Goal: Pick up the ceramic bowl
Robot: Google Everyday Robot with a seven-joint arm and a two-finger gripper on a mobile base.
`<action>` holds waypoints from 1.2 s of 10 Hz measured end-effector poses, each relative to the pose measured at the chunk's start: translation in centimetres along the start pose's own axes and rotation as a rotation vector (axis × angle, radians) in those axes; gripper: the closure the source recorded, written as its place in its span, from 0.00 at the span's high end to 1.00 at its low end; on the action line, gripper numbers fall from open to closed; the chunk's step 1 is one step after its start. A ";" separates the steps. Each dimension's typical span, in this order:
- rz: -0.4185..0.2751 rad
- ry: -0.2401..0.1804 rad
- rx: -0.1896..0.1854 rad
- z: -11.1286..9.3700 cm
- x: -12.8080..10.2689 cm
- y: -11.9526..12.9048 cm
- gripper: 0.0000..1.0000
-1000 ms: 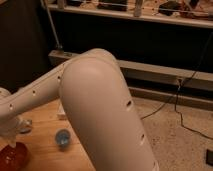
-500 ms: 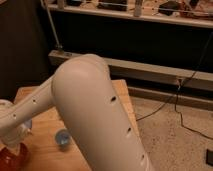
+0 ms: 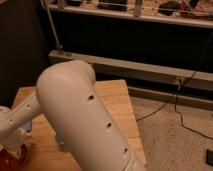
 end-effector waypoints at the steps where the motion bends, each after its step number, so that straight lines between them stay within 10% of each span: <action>1: 0.007 0.013 0.000 1.0 -0.5 -0.1 0.48; 5: 0.008 0.039 -0.038 1.8 -1.4 -0.2 0.09; 12: 0.305 -0.022 -0.158 -14.8 3.1 -9.0 0.00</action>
